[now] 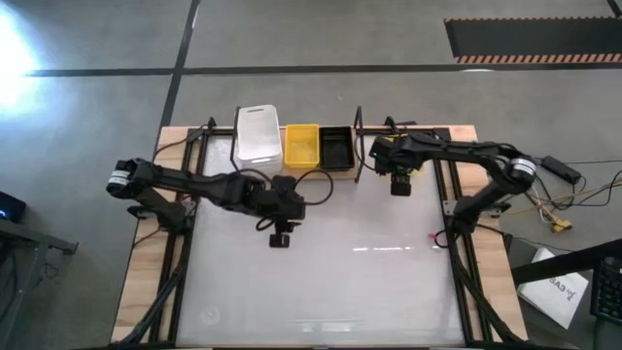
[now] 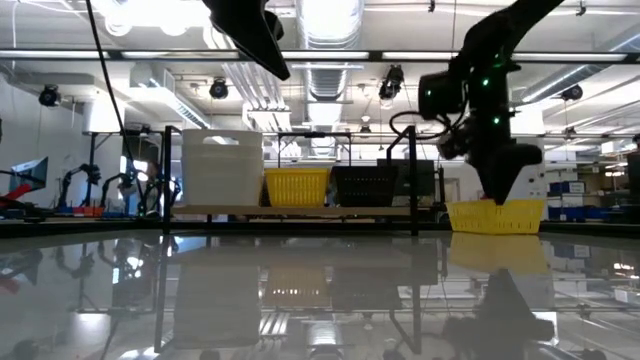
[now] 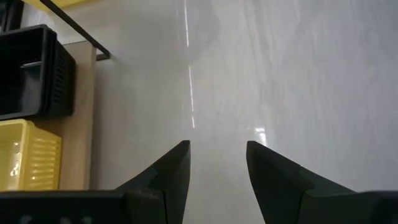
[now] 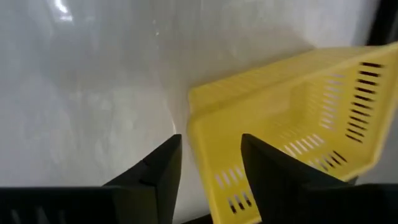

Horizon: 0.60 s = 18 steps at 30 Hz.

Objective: Stack baskets on shelf by color
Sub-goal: Stack the yellow bin on top of the yellow bin on the shelf

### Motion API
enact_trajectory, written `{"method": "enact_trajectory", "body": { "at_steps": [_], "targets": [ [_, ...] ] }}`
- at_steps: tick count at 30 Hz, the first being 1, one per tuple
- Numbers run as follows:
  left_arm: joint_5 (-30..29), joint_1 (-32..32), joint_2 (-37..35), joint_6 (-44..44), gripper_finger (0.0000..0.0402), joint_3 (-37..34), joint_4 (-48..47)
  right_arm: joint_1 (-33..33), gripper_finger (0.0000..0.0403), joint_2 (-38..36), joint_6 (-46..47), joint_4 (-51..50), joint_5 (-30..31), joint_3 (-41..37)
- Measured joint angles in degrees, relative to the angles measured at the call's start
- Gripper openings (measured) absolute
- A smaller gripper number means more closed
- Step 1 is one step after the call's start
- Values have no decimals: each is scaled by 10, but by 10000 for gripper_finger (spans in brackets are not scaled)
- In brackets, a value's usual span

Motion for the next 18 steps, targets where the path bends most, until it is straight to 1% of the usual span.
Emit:
{"method": "enact_trajectory", "body": {
  "at_steps": [6,8,10,13,14,18],
  "targets": [
    [0,-14,0,-27,141,-1,-2,-28,126,57,-5,4,-11,0],
    [0,-20,0,-28,141,-1,-2,-35,107,66,-4,5,-29,0],
    [0,-24,0,-28,141,-2,-2,-37,79,71,0,6,-38,0],
    [0,-31,0,-28,141,-2,-2,-38,26,60,7,6,-47,-1],
    [0,-33,0,-28,141,-2,-2,-36,18,51,17,5,-48,-1],
    [0,-37,0,-28,141,-3,-2,-11,10,-2,88,-23,-61,-1]
  ]
}}
